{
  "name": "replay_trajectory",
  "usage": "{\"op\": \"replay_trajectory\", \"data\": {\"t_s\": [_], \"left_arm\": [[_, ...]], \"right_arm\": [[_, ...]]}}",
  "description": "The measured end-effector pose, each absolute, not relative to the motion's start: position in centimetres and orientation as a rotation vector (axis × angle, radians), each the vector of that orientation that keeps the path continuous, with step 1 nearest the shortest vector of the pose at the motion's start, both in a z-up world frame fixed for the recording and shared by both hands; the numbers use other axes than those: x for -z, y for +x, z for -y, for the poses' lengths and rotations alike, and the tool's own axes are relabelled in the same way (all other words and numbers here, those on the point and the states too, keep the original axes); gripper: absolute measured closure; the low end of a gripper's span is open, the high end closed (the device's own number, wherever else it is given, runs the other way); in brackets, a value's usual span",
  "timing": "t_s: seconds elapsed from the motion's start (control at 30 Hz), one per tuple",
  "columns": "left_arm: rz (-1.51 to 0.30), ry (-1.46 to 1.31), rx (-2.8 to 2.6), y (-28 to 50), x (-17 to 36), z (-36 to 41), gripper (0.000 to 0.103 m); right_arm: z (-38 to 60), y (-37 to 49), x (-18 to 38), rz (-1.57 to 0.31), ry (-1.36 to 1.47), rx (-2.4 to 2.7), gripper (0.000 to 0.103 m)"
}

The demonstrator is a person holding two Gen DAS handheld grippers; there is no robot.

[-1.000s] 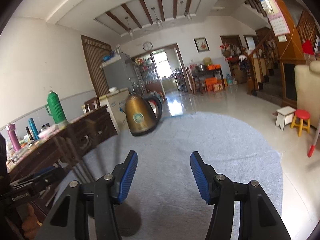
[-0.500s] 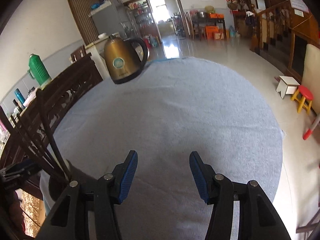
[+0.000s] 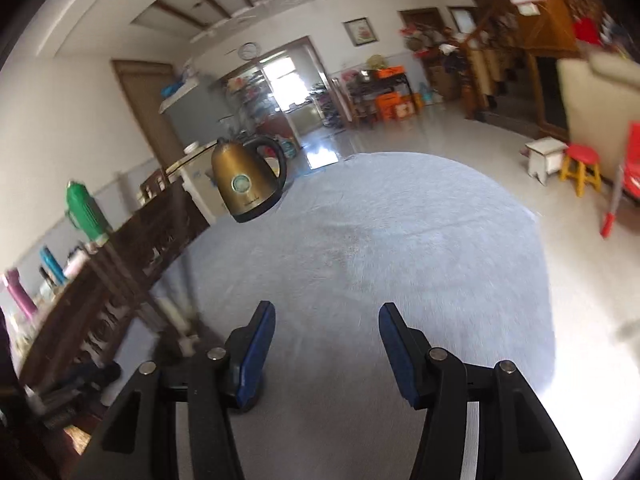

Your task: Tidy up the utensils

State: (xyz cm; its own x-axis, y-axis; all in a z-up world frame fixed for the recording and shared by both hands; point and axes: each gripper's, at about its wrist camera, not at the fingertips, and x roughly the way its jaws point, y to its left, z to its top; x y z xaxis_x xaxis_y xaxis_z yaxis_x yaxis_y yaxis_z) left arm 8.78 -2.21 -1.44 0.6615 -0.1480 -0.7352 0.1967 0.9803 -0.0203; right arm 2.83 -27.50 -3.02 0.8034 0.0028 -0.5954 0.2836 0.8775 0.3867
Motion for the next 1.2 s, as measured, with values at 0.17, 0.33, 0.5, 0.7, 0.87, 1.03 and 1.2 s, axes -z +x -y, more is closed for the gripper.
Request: {"op": "replay_trajectory", "data": {"t_s": [0.17, 0.33, 0.5, 0.7, 0.87, 1.03, 1.2], "left_arm": [[-0.734, 0.119, 0.132, 3.4, -3.2, 2.7, 0.02], [-0.682, 0.179, 0.128, -0.8, -6.2, 2.8, 0.019], [-0.617, 0.179, 0.109, -2.6, -8.7, 1.6, 0.016], [-0.611, 0.162, 0.072, -2.0, -9.1, 0.3, 0.015], [-0.634, 0.149, 0.047, -1.6, -8.1, -0.1, 0.015], [-0.632, 0.159, 0.01, -2.4, -8.3, -0.2, 0.015], [-0.598, 0.152, 0.012, -3.8, -8.8, -0.4, 0.011]], "right_arm": [[26.0, -1.6, -2.3, -0.627, 0.44, 0.173, 0.045], [24.1, -6.2, -5.8, -0.582, 0.448, 0.121, 0.04], [22.3, -8.4, -7.5, -0.569, 0.415, 0.084, 0.04], [20.5, -7.7, -8.6, -0.556, 0.401, 0.066, 0.04], [19.4, -6.8, -8.1, -0.565, 0.377, 0.046, 0.04], [18.4, -7.2, -8.1, -0.569, 0.362, 0.029, 0.04], [17.7, -8.4, -8.5, -0.549, 0.312, 0.058, 0.04]]}}
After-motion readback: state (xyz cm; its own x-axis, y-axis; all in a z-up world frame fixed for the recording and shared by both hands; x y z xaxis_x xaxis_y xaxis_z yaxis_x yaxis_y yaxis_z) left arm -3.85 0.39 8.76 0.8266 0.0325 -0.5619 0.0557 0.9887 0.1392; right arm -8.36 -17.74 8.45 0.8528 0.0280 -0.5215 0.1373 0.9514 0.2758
